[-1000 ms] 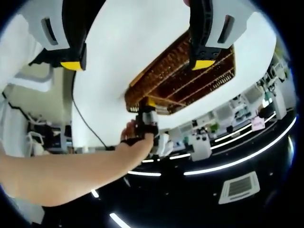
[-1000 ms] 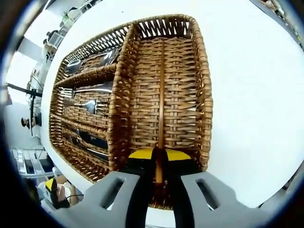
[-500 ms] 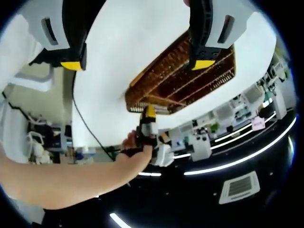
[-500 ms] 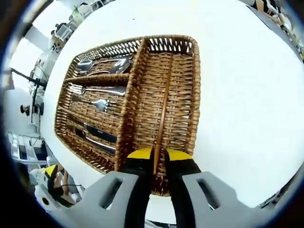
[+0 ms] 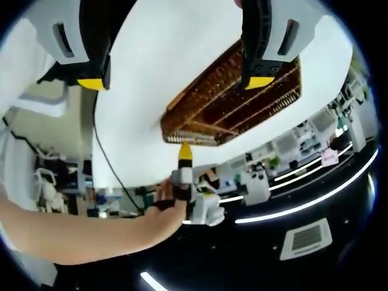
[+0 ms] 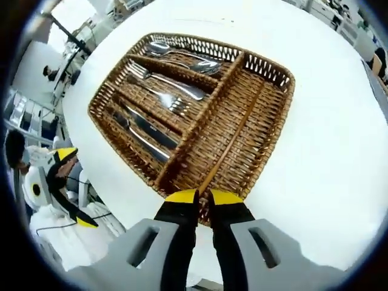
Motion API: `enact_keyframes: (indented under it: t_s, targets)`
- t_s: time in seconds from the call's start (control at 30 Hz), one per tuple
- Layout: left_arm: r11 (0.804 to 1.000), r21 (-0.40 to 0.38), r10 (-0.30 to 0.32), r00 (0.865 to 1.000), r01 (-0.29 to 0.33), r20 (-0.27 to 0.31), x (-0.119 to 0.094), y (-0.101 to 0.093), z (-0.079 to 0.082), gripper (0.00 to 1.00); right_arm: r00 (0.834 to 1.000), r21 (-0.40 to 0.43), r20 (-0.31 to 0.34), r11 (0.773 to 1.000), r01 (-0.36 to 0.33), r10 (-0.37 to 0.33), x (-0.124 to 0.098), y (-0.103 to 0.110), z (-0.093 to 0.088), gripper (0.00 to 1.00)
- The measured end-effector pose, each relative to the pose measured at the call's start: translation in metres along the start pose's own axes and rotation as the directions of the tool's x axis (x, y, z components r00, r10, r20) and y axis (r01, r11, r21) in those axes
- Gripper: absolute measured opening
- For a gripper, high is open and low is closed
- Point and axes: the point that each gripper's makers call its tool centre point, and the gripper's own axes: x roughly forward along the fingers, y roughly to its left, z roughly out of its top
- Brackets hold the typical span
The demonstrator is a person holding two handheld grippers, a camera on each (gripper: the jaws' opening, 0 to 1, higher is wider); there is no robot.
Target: Arrange the knives, forks, and spoons in their matching storage slots by inserting each utensil handle-first until every utensil is classified and aligned in the correct compartment
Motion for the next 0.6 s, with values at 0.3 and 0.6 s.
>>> enact_keyframes:
  t_s: [0.3, 0.6]
  targets:
    - [1.0, -0.007, 0.003, 1.0, -0.003, 0.007, 0.0, 0.001, 0.0, 0.9, 1.0, -0.301, 0.004, 0.954, -0.016, 0.018, -0.003, 0.016, 0.001, 0.07]
    - [1.0, -0.024, -0.004, 0.999, 0.005, 0.042, 0.0, 0.0, 0.004, 0.95, 1.0, -0.51, -0.01, 0.859, -0.03, 0.03, 0.0, 0.039, -0.009, 0.09]
